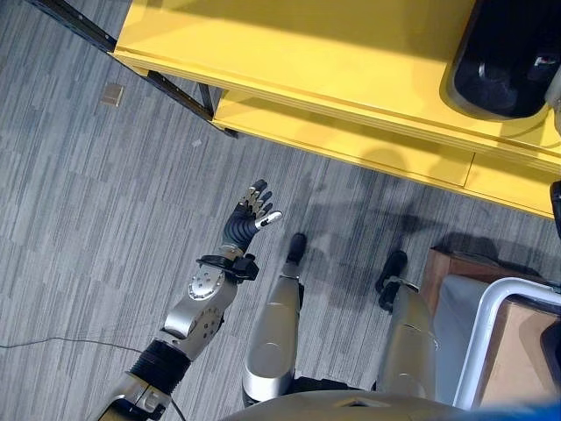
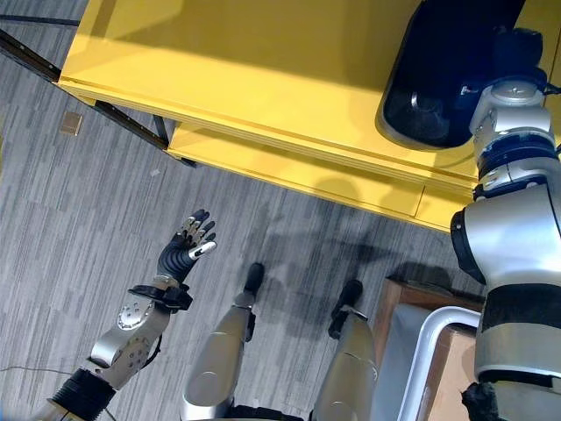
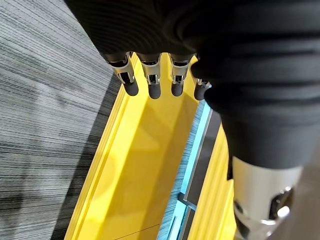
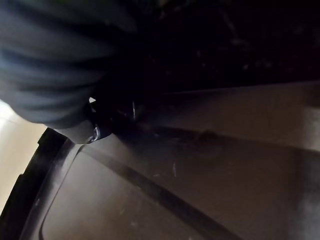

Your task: Move parts from the plastic box to the shelf.

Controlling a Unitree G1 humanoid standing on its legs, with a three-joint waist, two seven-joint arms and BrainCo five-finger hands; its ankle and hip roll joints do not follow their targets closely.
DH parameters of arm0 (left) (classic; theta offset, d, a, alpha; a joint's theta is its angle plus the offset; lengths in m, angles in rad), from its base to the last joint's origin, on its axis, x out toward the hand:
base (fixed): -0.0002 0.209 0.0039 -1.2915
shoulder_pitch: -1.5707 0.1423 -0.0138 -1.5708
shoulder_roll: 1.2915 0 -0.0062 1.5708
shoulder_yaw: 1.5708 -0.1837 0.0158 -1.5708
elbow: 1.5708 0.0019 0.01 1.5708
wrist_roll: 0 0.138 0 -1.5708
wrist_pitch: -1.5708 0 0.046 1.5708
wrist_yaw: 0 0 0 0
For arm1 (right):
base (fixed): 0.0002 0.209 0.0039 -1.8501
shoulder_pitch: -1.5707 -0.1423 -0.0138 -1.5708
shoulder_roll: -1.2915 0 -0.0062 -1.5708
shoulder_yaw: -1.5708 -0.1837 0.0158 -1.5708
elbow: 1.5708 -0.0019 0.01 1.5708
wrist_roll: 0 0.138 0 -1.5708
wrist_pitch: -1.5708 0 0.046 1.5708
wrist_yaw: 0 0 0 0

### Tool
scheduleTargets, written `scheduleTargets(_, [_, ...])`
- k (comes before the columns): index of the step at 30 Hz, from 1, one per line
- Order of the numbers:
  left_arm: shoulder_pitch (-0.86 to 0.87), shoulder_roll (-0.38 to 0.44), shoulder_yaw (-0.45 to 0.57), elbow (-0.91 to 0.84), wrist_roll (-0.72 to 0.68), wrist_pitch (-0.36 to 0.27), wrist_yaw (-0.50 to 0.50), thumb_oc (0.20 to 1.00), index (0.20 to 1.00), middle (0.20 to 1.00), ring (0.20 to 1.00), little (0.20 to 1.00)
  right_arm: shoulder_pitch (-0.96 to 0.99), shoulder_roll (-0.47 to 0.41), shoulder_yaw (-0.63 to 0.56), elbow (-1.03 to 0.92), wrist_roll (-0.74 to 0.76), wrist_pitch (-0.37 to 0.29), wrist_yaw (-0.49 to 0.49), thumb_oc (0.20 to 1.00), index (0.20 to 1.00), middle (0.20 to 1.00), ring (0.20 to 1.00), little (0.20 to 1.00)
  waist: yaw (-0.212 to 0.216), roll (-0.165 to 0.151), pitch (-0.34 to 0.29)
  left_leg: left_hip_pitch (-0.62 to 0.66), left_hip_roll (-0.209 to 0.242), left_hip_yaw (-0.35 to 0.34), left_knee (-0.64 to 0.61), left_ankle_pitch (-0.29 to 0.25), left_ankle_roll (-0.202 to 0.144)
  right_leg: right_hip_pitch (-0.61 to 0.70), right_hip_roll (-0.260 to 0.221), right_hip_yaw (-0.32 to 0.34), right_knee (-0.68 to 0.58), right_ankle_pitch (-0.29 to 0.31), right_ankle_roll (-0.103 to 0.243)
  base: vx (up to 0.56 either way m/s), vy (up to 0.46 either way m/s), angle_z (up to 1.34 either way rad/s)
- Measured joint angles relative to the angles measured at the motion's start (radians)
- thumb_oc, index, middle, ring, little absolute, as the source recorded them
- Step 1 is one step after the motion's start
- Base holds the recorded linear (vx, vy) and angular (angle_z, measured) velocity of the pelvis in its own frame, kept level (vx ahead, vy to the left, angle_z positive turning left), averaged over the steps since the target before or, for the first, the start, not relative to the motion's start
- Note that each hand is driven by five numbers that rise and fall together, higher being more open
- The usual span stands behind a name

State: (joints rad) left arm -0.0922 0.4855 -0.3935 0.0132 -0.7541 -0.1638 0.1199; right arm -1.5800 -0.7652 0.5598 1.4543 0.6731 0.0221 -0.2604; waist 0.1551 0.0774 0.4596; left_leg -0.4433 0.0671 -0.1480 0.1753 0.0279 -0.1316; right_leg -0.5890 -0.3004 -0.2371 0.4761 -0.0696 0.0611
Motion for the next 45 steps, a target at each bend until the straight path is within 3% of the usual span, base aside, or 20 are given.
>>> scheduleTargets(1, [0.000, 0.000, 0.000, 0.000, 0.000, 0.000, 0.002, 1.000, 1.000, 1.000, 1.000, 1.000, -0.003, 0.000, -0.001, 0.001, 0.000, 0.000, -0.003, 0.460, 0.460, 0.460, 0.460, 0.460, 0.000, 0.000, 0.000, 0.000, 0.000, 0.000, 0.001, 0.000, 0.000, 0.000, -0.001, 0.000, 0.001, 0.000, 0.000, 0.00, 0.000, 0.00])
scheduleTargets(2, [-0.001, 0.000, -0.001, 0.000, 0.000, 0.000, 0.006, 1.000, 1.000, 1.000, 1.000, 1.000, -0.006, 0.000, -0.002, 0.001, 0.000, 0.000, -0.007, 1.000, 1.000, 1.000, 1.000, 1.000, 0.000, 0.000, 0.000, 0.000, -0.001, 0.000, 0.000, 0.000, 0.000, 0.000, -0.001, 0.000, 0.001, 0.000, 0.000, 0.00, 0.000, 0.00])
scheduleTargets(7, [-0.002, 0.001, -0.001, 0.000, 0.000, 0.000, 0.017, 1.000, 1.000, 1.000, 1.000, 1.000, -0.073, -0.005, -0.068, 0.039, 0.054, 0.000, -0.041, 1.000, 1.000, 1.000, 1.000, 1.000, -0.002, 0.000, 0.000, 0.000, -0.003, -0.002, 0.000, 0.003, 0.001, 0.000, -0.004, 0.000, 0.004, 0.000, 0.000, 0.00, 0.000, 0.00])
scheduleTargets(20, [-0.004, 0.002, -0.006, 0.000, -0.012, -0.001, 0.019, 1.000, 1.000, 1.000, 1.000, 1.000, -0.115, -0.039, -0.056, 0.034, 0.121, -0.006, -0.076, 1.000, 1.000, 1.000, 1.000, 1.000, -0.013, -0.001, 0.000, 0.005, -0.014, -0.002, 0.002, 0.007, 0.004, 0.005, -0.014, 0.001, 0.009, 0.002, 0.002, 0.00, 0.002, 0.01])
scheduleTargets(27, [-0.008, 0.003, -0.008, 0.000, -0.020, -0.001, 0.017, 1.000, 1.000, 1.000, 1.000, 1.000, -0.154, -0.036, -0.024, -0.023, 0.128, -0.009, -0.082, 1.000, 1.000, 1.000, 1.000, 1.000, -0.046, -0.004, 0.000, 0.025, -0.011, 0.002, 0.002, 0.007, 0.006, 0.035, -0.001, 0.004, -0.025, 0.025, 0.004, 0.00, 0.020, -0.05])
scheduleTargets(29, [-0.011, 0.005, -0.008, -0.001, -0.020, -0.001, 0.015, 1.000, 1.000, 1.000, 1.000, 1.000, -0.149, -0.013, 0.004, -0.105, 0.127, -0.017, -0.090, 1.000, 1.000, 1.000, 1.000, 1.000, -0.063, -0.016, -0.004, 0.048, -0.003, 0.009, 0.001, 0.005, 0.010, 0.067, 0.013, 0.008, -0.062, 0.047, 0.006, 0.00, 0.043, -0.20])
scheduleTargets(31, [-0.009, 0.008, 0.001, 0.000, -0.021, 0.000, 0.011, 1.000, 1.000, 1.000, 1.000, 1.000, -0.042, 0.019, 0.000, -0.317, 0.076, -0.052, -0.100, 1.000, 1.000, 1.000, 1.000, 1.000, -0.095, -0.070, -0.036, 0.064, 0.008, 0.031, -0.002, 0.000, 0.019, 0.086, 0.028, 0.020, -0.103, 0.066, 0.009, 0.02, 0.057, -0.25])
scheduleTargets(34, [0.006, 0.008, 0.021, 0.003, -0.021, 0.000, 0.013, 1.000, 1.000, 1.000, 1.000, 1.000, 0.125, 0.006, -0.007, -0.667, -0.032, -0.076, -0.136, 1.000, 1.000, 1.000, 1.000, 1.000, -0.121, -0.083, -0.048, 0.098, 0.009, 0.043, -0.011, -0.008, 0.024, 0.120, 0.038, 0.033, -0.137, 0.082, 0.014, 0.01, 0.041, -0.17])
scheduleTargets(39, [0.032, 0.006, 0.047, 0.004, -0.018, 0.001, 0.017, 1.000, 1.000, 1.000, 1.000, 1.000, 0.547, 0.000, -0.199, -1.184, -0.312, -0.094, -0.176, 1.000, 1.000, 1.000, 1.000, 1.000, -0.144, -0.089, -0.080, 0.140, 0.010, 0.060, -0.020, -0.018, 0.033, 0.172, 0.042, 0.036, -0.176, 0.091, 0.021, 0.03, 0.026, -0.08])
scheduleTargets(45, [0.096, -0.001, 0.099, 0.004, 0.013, 0.001, 0.014, 1.000, 1.000, 1.000, 1.000, 1.000, 0.946, 0.009, -0.334, -1.327, -0.662, -0.045, -0.170, 1.000, 1.000, 1.000, 1.000, 1.000, -0.147, -0.082, -0.113, 0.198, 0.013, 0.084, -0.057, -0.022, 0.037, 0.227, 0.046, 0.045, -0.229, 0.105, 0.032, 0.03, 0.021, -0.10])
